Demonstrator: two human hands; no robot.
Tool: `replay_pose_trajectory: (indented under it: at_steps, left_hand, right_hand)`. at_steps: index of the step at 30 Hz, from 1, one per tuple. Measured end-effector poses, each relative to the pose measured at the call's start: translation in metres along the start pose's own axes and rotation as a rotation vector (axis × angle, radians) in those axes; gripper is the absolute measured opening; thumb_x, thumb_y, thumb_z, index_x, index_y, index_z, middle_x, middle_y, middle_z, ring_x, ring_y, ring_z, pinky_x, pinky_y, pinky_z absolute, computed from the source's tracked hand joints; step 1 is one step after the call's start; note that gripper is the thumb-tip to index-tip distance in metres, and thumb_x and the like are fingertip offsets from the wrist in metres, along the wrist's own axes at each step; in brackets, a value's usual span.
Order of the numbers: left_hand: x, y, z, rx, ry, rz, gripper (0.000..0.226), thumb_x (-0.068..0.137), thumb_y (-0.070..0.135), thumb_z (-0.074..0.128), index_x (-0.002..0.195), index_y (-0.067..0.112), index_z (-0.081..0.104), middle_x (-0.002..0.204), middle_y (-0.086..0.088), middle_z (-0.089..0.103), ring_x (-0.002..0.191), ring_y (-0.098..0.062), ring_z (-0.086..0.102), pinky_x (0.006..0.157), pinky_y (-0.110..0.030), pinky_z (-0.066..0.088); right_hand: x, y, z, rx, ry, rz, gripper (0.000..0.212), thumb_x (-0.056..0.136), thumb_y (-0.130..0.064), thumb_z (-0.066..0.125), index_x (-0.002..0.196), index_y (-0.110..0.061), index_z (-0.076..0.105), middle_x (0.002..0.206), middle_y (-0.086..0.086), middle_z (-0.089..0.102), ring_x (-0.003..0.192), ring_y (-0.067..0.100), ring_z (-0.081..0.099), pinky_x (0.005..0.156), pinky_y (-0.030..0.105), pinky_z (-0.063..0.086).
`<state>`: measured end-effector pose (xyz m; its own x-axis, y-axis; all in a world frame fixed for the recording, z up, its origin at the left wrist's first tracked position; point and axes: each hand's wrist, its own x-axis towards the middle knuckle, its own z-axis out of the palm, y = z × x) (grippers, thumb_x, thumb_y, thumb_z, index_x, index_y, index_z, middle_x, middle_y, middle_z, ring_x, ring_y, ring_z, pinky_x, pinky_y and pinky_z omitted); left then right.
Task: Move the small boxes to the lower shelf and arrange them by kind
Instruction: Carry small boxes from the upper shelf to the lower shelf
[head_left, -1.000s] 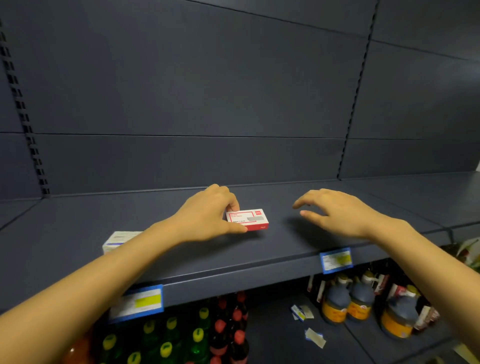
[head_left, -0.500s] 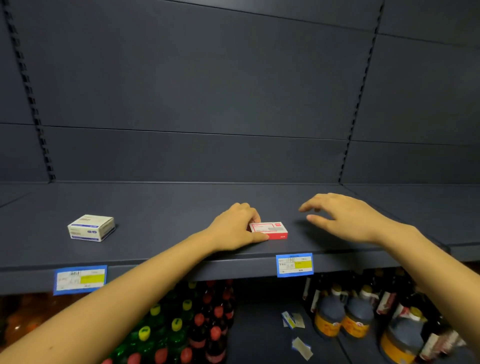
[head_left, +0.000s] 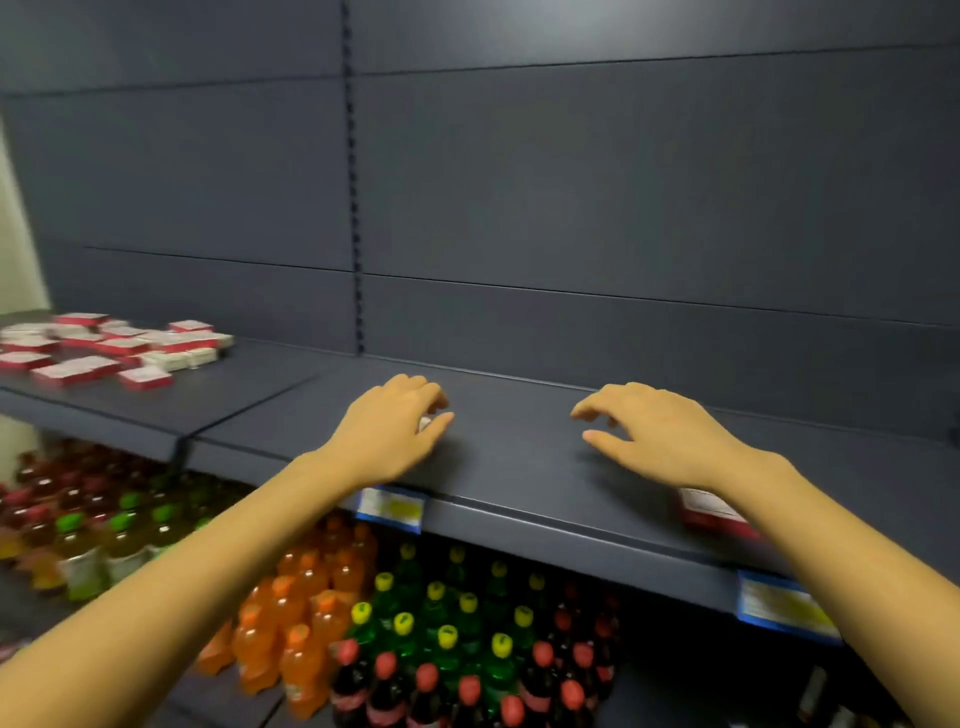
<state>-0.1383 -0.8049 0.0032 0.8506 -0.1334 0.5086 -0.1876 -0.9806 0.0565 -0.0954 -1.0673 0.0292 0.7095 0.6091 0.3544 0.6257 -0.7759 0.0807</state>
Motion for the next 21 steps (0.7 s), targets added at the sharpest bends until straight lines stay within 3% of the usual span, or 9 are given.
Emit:
replay_pose_trajectory:
  at_steps: [5,9,16,21]
  left_hand:
    - [-0.035,-0.069,-0.029,0.069,-0.012,-0.166,0.032,0.094,0.037,0.042,0.114,0.014,0.054,0.118,-0.003,0.057,0.112,-0.021,0.048,0.089,-0.034,0.040]
    - [-0.058,-0.119,-0.048,0.083,-0.005,-0.254,0.033,0.093,0.039,0.043,0.115,0.016,0.053,0.119,-0.002,0.057,0.110,-0.019,0.050,0.089,-0.034,0.043]
    - [-0.097,-0.222,-0.074,0.174,-0.040,-0.341,0.038,0.092,0.045,0.041,0.114,0.018,0.054,0.119,-0.002,0.058,0.109,-0.018,0.052,0.090,-0.034,0.046]
    - [-0.126,-0.295,-0.089,0.216,-0.083,-0.353,0.037,0.092,0.045,0.039,0.112,0.018,0.054,0.116,-0.002,0.058,0.107,-0.017,0.052,0.088,-0.032,0.044]
  right_hand:
    - [0.055,-0.061,0.012,0.075,0.061,-0.145,0.033,0.093,-0.039,0.044,0.125,-0.034,0.049,0.124,-0.014,0.055,0.114,0.010,0.048,0.084,0.025,0.036]
    - [0.096,-0.111,0.021,0.108,0.063,-0.228,0.034,0.092,-0.041,0.045,0.126,-0.033,0.049,0.126,-0.011,0.055,0.114,0.012,0.050,0.087,0.029,0.040]
    - [0.164,-0.202,0.043,0.158,0.048,-0.307,0.035,0.093,-0.042,0.044,0.127,-0.032,0.047,0.127,-0.013,0.054,0.115,0.010,0.049,0.089,0.028,0.041]
    - [0.206,-0.269,0.062,0.206,0.048,-0.307,0.034,0.093,-0.040,0.045,0.126,-0.032,0.049,0.126,-0.014,0.054,0.113,0.008,0.050,0.080,0.024,0.038]
